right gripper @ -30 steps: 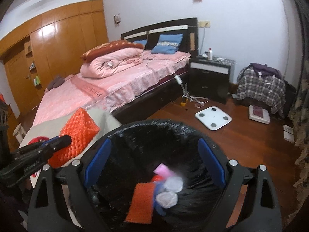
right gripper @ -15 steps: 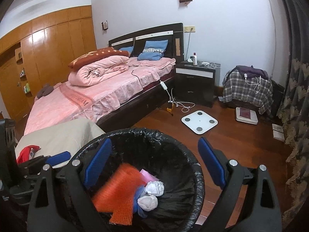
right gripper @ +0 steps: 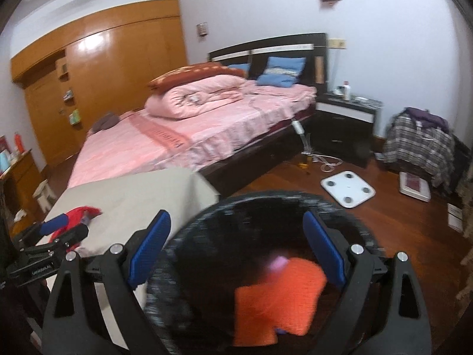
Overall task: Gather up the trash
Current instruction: 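Move both open tools back to the red glove and pink sock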
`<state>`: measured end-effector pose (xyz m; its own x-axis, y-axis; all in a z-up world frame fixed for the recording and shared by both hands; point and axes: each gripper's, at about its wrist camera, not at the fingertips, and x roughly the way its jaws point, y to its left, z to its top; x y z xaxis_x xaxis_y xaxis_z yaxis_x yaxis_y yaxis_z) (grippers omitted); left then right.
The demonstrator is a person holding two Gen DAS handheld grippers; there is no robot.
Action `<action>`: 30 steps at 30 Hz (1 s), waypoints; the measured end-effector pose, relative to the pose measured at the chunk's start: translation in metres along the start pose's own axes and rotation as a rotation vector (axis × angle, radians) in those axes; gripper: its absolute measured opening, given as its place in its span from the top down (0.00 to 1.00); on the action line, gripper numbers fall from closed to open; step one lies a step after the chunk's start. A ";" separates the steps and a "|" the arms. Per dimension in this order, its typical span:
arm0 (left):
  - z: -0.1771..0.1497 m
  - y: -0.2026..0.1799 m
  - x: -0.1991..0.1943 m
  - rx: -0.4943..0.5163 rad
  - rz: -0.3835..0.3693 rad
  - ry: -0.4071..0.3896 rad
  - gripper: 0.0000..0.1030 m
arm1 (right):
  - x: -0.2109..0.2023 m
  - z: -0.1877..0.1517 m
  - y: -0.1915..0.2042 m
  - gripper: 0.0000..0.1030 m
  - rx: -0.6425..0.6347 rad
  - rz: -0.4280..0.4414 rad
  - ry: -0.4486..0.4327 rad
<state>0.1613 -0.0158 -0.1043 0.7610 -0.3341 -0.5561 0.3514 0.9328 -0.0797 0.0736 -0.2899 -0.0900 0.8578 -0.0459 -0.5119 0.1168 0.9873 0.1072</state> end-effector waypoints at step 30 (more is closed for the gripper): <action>-0.082 0.193 -0.050 -0.166 0.357 0.049 0.19 | 0.103 -0.073 0.256 0.22 -0.291 0.370 0.276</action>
<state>0.1467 0.1921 -0.1595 0.7907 0.0182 -0.6119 -0.0266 0.9996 -0.0046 0.1551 -0.0311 -0.1771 0.6478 0.3157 -0.6933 -0.3451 0.9330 0.1023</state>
